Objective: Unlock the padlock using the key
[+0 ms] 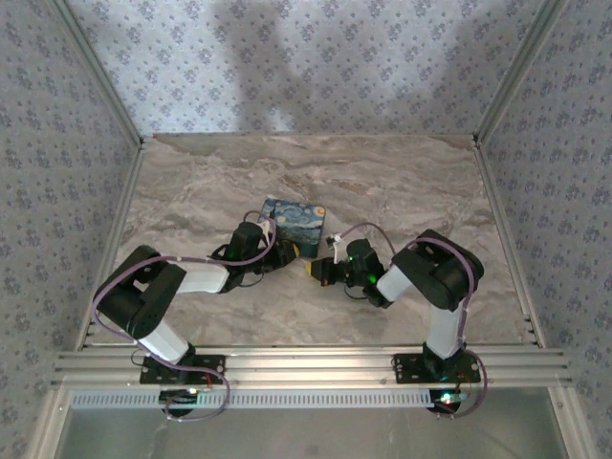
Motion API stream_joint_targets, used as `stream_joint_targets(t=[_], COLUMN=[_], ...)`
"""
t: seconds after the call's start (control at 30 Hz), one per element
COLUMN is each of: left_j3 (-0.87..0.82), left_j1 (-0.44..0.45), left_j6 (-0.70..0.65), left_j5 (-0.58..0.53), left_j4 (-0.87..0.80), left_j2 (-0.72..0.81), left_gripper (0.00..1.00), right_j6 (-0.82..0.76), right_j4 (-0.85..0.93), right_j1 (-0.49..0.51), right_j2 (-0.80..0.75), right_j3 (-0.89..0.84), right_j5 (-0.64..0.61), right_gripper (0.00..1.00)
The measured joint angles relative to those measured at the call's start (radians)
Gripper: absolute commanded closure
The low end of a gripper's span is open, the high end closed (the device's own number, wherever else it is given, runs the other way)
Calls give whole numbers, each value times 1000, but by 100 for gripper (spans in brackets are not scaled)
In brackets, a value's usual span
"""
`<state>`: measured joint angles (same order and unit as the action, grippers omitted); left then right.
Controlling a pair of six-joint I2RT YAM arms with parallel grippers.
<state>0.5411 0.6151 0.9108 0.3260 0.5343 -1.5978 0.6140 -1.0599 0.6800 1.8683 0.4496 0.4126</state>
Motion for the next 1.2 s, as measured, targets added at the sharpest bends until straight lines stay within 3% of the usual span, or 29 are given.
stream_joint_targets(t=[1.2], left_j3=[6], left_j1=[2], left_j6=[0], left_j5=[0], left_j4=[0], left_j2=[0], left_gripper=[79], right_j6=[23], right_j4=[-97], right_j1=[-5], right_j2=[66], right_j3=[34], right_j5=[22], right_gripper=[99])
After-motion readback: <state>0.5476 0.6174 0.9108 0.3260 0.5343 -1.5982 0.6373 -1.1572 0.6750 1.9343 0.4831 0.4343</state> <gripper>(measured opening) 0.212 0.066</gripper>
